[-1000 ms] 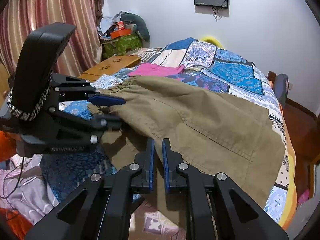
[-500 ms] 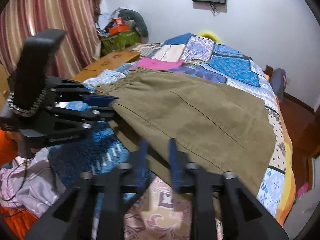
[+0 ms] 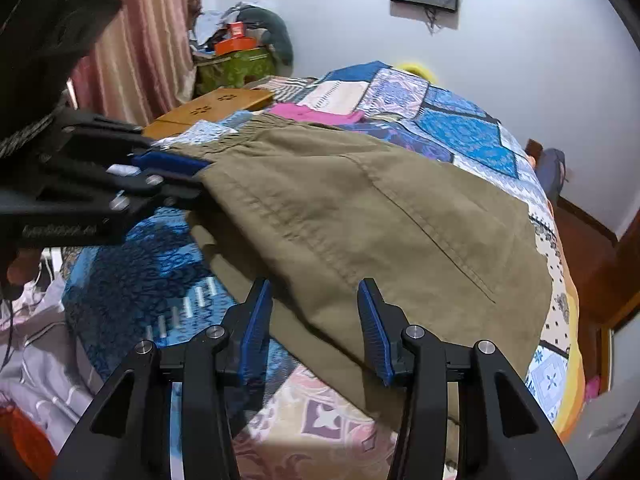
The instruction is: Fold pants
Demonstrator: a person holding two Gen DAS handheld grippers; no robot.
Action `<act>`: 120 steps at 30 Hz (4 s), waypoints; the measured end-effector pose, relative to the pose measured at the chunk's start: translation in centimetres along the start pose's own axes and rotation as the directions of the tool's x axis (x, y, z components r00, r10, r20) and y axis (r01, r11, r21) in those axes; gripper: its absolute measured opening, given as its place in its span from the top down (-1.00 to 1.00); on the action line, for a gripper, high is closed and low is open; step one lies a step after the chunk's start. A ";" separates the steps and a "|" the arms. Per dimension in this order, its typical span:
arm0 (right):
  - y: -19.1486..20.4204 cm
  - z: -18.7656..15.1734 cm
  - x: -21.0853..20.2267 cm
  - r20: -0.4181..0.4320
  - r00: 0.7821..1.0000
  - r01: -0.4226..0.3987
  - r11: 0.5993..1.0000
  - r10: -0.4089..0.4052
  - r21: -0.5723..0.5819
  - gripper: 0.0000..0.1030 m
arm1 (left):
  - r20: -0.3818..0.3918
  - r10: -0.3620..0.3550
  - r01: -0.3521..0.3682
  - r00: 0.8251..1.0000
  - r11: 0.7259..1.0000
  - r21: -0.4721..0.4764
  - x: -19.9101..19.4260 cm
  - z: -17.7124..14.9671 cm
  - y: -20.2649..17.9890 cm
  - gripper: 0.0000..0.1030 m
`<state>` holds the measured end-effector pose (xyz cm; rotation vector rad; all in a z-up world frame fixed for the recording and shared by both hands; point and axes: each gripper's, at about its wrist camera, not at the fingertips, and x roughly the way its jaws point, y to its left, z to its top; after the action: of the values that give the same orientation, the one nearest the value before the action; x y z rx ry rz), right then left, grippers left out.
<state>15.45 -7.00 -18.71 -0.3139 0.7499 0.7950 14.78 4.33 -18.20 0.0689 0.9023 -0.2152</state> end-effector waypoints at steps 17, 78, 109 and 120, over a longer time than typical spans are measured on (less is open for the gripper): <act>-0.2 0.0 -2.3 0.008 0.999 -0.033 0.999 0.033 -0.021 0.87 | -0.036 -0.039 0.041 0.999 0.998 0.049 -0.2 -2.0 -0.9 0.58; -17.2 0.9 -2.4 -0.006 0.984 0.168 0.928 -0.176 0.334 0.05 | -0.054 0.127 -0.135 0.990 0.975 -0.179 6.4 7.3 13.7 -0.24; -13.8 10.0 5.5 -0.037 0.998 -0.041 0.988 0.047 0.148 0.01 | -0.004 0.054 -0.054 0.999 0.985 -0.166 6.5 11.1 13.1 -0.39; -9.0 7.7 11.6 -0.220 0.958 -0.161 0.981 0.182 0.113 -0.12 | -0.185 0.104 -0.119 0.977 0.990 -0.076 11.8 7.4 11.5 -0.39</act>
<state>31.20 -2.96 -21.67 -0.2611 1.0402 0.8934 30.04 12.55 -23.24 0.0593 1.0843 -0.0652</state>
